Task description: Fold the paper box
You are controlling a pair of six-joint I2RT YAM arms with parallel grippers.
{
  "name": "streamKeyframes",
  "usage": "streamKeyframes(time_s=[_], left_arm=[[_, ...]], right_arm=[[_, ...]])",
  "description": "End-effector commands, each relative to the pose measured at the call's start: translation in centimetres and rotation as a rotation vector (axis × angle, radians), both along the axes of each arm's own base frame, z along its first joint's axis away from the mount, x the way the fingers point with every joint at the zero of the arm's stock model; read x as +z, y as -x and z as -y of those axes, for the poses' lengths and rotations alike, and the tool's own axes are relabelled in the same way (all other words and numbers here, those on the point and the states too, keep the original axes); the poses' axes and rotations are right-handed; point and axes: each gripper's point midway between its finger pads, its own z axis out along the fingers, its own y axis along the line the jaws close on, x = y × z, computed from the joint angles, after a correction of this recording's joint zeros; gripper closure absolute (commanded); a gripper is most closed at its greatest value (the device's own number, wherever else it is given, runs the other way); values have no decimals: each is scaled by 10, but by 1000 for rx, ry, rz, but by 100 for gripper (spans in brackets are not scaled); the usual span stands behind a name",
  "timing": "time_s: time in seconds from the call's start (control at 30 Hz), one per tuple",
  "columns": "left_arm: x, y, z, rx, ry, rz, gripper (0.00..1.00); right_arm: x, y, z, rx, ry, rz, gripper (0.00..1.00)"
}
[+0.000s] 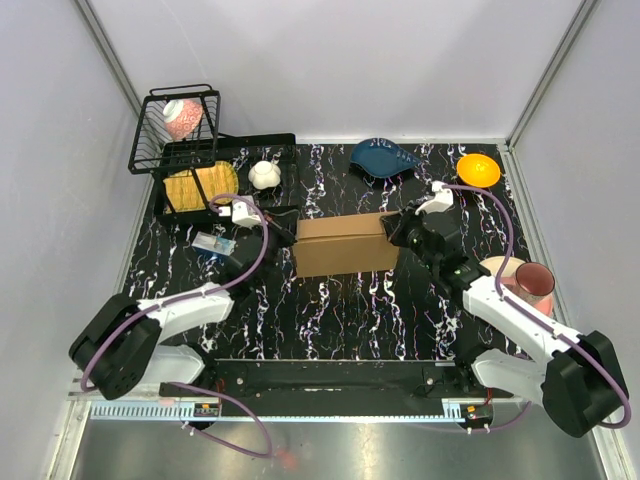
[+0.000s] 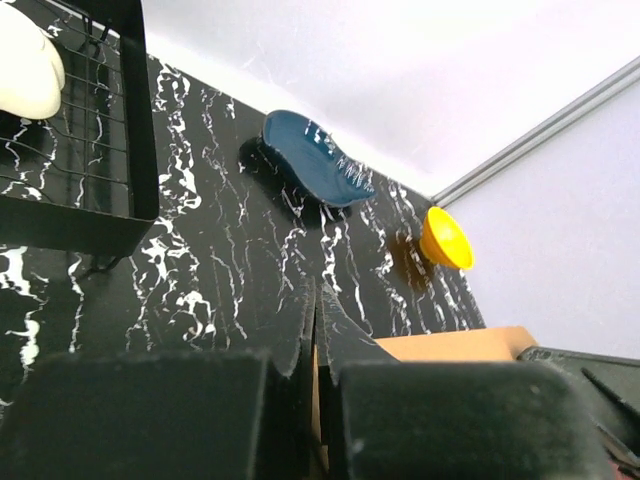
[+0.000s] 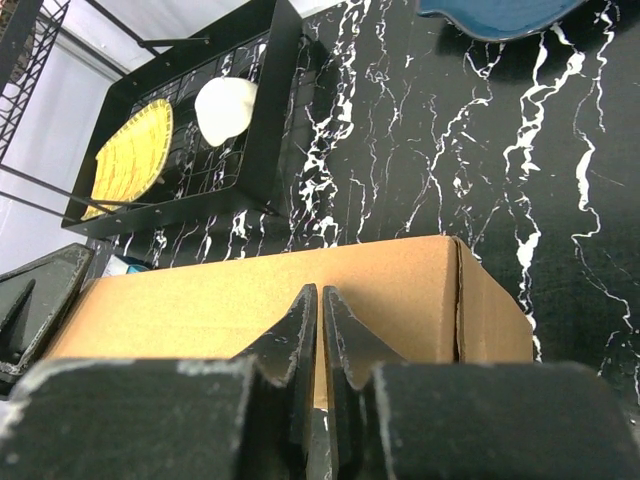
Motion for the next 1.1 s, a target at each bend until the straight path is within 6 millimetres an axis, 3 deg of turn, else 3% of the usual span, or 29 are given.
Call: streamKeyframes(time_s=[0.0,0.27,0.33,0.43,0.47,0.53,0.57,0.73,0.8,0.83,0.93,1.0,1.07], left_arm=[[-182,84,-5,-168,-344,-492,100],[-228,114,-12,-163,-448,-578,100],[-228,116,-17,-142,-425,-579,100],[-198,106,-22,-95,-401,-501,100],[-171,97,-20,-76,-371,-442,100],[-137,83,-24,-33,-403,-391,100],[-109,73,-27,-6,-360,-342,100],[-11,45,-34,29,-231,-196,97],[6,42,-26,-2,-213,-177,96],[18,41,-12,-56,-189,-163,96],[26,41,14,-150,-118,-160,96],[32,42,23,-184,-72,-137,98],[52,42,29,-203,-2,-87,99]], right_arm=[[-127,66,31,40,248,-425,89],[-140,82,37,23,251,-509,89],[-141,83,38,19,251,-522,89],[-139,84,40,11,251,-520,89],[-136,85,40,10,248,-518,89],[-135,85,42,3,251,-514,89],[-134,86,43,2,252,-514,89],[-134,86,43,-6,248,-515,89],[-133,85,43,-5,245,-511,89],[-133,85,43,-5,246,-509,89],[-133,84,42,-3,246,-508,89],[-134,84,41,0,244,-508,89],[-135,84,41,5,246,-511,89]])
